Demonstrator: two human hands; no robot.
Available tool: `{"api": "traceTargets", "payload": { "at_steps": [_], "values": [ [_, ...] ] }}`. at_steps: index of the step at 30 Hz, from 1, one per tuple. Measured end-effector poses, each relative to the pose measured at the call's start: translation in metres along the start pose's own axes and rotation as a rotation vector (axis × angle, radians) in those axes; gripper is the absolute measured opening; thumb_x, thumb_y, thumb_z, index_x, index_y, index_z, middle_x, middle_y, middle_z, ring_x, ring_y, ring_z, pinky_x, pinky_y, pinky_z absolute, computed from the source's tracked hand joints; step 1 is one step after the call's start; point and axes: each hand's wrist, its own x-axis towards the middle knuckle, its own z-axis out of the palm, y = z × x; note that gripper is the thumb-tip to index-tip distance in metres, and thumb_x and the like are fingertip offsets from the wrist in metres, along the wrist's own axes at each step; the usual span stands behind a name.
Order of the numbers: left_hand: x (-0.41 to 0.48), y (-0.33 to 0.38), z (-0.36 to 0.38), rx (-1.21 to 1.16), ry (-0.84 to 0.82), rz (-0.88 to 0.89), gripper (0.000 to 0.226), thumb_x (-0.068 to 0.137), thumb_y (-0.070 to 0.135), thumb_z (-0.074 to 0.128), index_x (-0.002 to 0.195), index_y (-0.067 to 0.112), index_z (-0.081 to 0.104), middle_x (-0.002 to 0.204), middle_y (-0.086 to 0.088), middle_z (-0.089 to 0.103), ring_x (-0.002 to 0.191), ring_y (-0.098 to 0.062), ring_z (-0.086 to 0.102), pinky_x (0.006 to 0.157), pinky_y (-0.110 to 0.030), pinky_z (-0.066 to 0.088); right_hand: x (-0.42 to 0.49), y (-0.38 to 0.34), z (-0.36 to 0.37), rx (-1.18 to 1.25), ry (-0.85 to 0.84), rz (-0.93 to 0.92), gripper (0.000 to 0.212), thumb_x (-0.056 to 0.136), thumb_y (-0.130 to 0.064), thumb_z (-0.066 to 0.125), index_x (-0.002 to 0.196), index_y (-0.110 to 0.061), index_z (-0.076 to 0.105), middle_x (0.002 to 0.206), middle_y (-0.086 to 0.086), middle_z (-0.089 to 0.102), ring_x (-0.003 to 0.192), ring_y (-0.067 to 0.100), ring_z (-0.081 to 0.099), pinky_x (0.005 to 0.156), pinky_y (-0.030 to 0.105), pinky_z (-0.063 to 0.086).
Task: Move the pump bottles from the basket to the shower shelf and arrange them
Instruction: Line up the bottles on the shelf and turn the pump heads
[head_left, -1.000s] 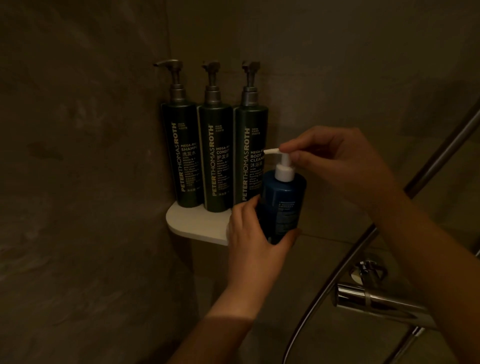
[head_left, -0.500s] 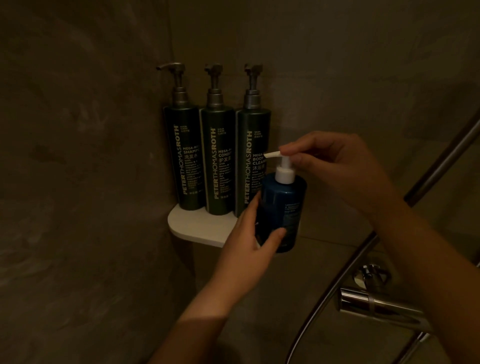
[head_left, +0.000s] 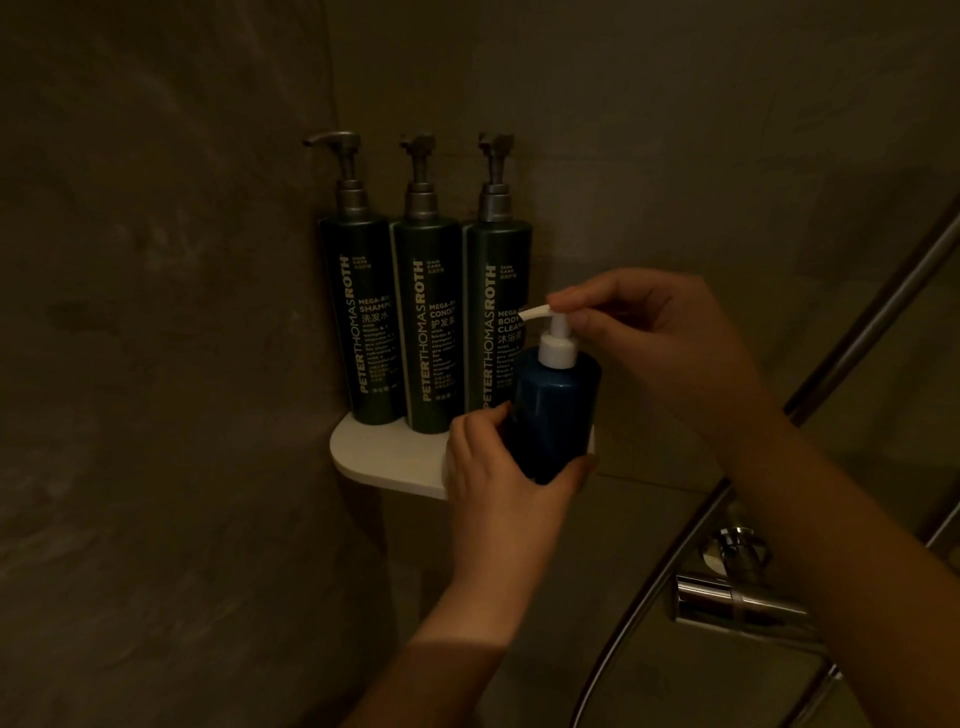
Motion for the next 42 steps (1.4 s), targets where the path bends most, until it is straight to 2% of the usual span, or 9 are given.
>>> {"api": "traceTargets", "payload": {
  "at_steps": [6,9,11,16,25,30,34,39,42],
  "values": [
    [0.000,-0.001,-0.001,0.038,-0.044,0.033,0.081,0.063,0.050,0.078,0.124,0.034,0.028,0.122,0.012,0.033,0.118,-0.010,0.038,0.098,-0.036,0.042,-0.014,-0.001,0.008,-0.083,0.107,0.022,0.028,0.086,-0.016,0.065,0.108,-0.032,0.062,0.109,-0.019,0.064,0.101,-0.004,0.061,0.081,0.012,0.049],
    [-0.004,-0.007,-0.011,-0.052,-0.140,0.064,0.085,0.067,0.052,0.072,0.130,0.053,0.014,0.130,0.022,0.027,0.121,0.006,0.034,0.092,-0.008,0.033,-0.038,0.006,0.016,-0.123,0.271,0.040,0.039,0.081,-0.025,0.069,0.116,-0.033,0.054,0.115,-0.019,0.058,0.104,-0.007,0.057,0.081,0.007,0.045],
    [-0.008,-0.012,-0.019,-0.050,-0.198,0.098,0.080,0.078,0.045,0.066,0.129,0.063,0.006,0.136,0.026,0.027,0.122,0.014,0.030,0.089,-0.002,0.029,-0.055,0.012,0.025,-0.213,0.315,0.051,0.042,0.077,-0.034,0.069,0.115,-0.035,0.051,0.115,-0.021,0.052,0.105,-0.011,0.053,0.082,0.004,0.041],
    [-0.014,-0.017,-0.024,0.016,-0.157,0.190,0.074,0.088,0.027,0.063,0.132,0.058,0.013,0.142,0.017,0.032,0.126,0.008,0.032,0.105,-0.026,0.037,-0.076,0.026,0.047,-0.222,0.327,0.111,0.052,0.073,-0.034,0.074,0.118,-0.037,0.047,0.118,-0.019,0.052,0.106,-0.008,0.052,0.084,0.005,0.041],
    [-0.026,-0.014,-0.018,0.110,-0.156,0.330,0.071,0.090,0.027,0.058,0.138,0.054,0.013,0.138,0.021,0.025,0.132,0.001,0.028,0.107,-0.030,0.034,-0.079,0.040,0.037,0.027,0.301,0.167,0.040,0.079,-0.036,0.065,0.116,-0.041,0.051,0.115,-0.031,0.059,0.110,-0.007,0.055,0.088,0.010,0.045],
    [-0.029,-0.012,-0.016,0.223,-0.205,0.390,0.074,0.090,0.025,0.056,0.142,0.047,0.007,0.146,0.018,0.017,0.132,0.006,0.016,0.106,-0.023,0.023,-0.085,0.050,0.041,-0.063,0.333,0.200,0.054,0.079,-0.037,0.065,0.130,-0.040,0.044,0.124,-0.022,0.053,0.113,-0.007,0.052,0.090,0.017,0.048],
    [-0.024,-0.013,-0.020,0.243,-0.239,0.392,0.068,0.092,0.024,0.055,0.143,0.038,0.012,0.145,0.015,0.022,0.132,0.005,0.020,0.106,-0.017,0.023,-0.087,0.053,0.046,-0.188,0.361,0.197,0.070,0.073,-0.043,0.071,0.134,-0.045,0.037,0.121,-0.029,0.042,0.109,-0.011,0.050,0.085,0.004,0.042],
    [-0.019,-0.013,-0.021,0.348,-0.271,0.432,0.072,0.093,0.029,0.054,0.145,0.032,0.005,0.152,0.005,0.018,0.135,-0.006,0.023,0.108,-0.026,0.027,-0.085,0.059,0.049,-0.169,0.398,0.197,0.059,0.075,-0.032,0.074,0.117,-0.055,0.039,0.122,-0.014,0.053,0.109,-0.009,0.051,0.083,0.005,0.041],
    [-0.015,-0.012,-0.017,0.383,-0.292,0.424,0.075,0.092,0.032,0.053,0.149,0.027,0.004,0.153,0.006,0.011,0.137,-0.010,0.023,0.108,-0.026,0.026,-0.081,0.063,0.049,-0.162,0.403,0.214,0.052,0.077,-0.031,0.072,0.119,-0.046,0.044,0.123,-0.014,0.053,0.109,-0.009,0.051,0.083,0.007,0.042]
  ]
}}
